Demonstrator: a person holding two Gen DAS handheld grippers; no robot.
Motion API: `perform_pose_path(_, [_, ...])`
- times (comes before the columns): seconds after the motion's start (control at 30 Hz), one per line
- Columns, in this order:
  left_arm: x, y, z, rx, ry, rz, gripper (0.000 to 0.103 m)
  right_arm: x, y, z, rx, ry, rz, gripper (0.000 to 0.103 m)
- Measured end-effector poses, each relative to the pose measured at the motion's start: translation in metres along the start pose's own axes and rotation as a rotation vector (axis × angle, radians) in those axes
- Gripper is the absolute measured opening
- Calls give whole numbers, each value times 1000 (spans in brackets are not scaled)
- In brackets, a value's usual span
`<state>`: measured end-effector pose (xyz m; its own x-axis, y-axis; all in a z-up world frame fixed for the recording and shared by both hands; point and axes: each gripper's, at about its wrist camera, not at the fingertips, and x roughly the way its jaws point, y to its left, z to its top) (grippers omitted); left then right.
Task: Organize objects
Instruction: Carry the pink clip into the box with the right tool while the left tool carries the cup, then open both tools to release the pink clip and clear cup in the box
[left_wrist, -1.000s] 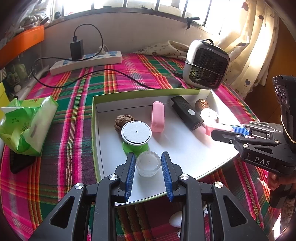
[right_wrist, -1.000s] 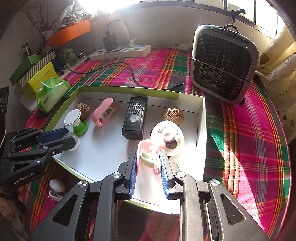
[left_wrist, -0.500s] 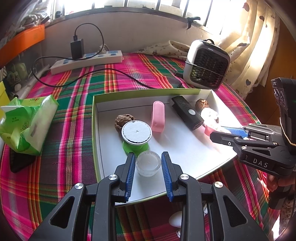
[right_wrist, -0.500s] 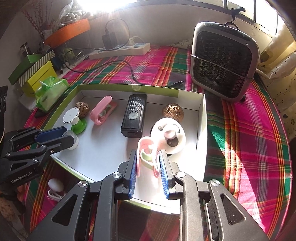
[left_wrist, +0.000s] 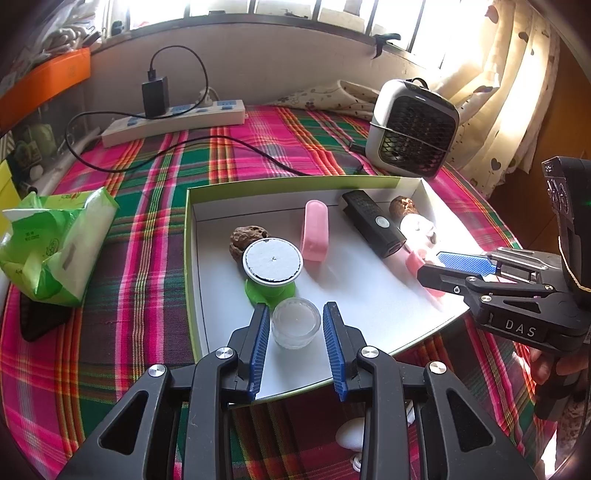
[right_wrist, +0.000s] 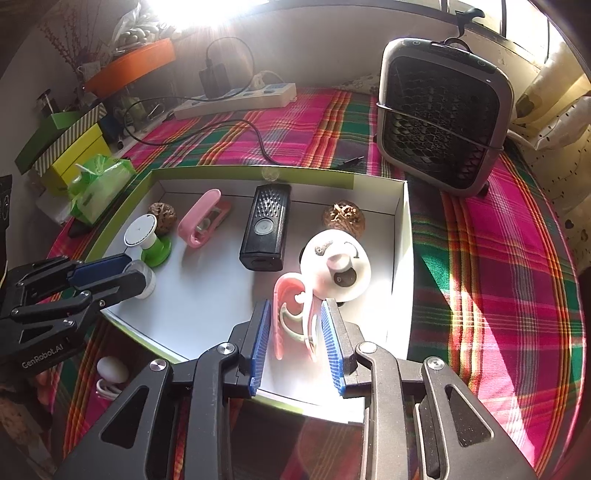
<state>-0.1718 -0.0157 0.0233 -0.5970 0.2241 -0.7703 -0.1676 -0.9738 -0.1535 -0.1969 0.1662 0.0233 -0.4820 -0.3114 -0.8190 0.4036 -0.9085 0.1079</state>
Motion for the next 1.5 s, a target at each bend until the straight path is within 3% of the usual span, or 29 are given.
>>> perform_pose_path(1.0, [-34,-1,-13,-17,-54,-4,33,-30,7,-18,48,-86,-39,36])
perform_pose_path(1.5, [-63,1,-37,-22,-95,-9,33,-57,25,-40,49,-149,-30,38])
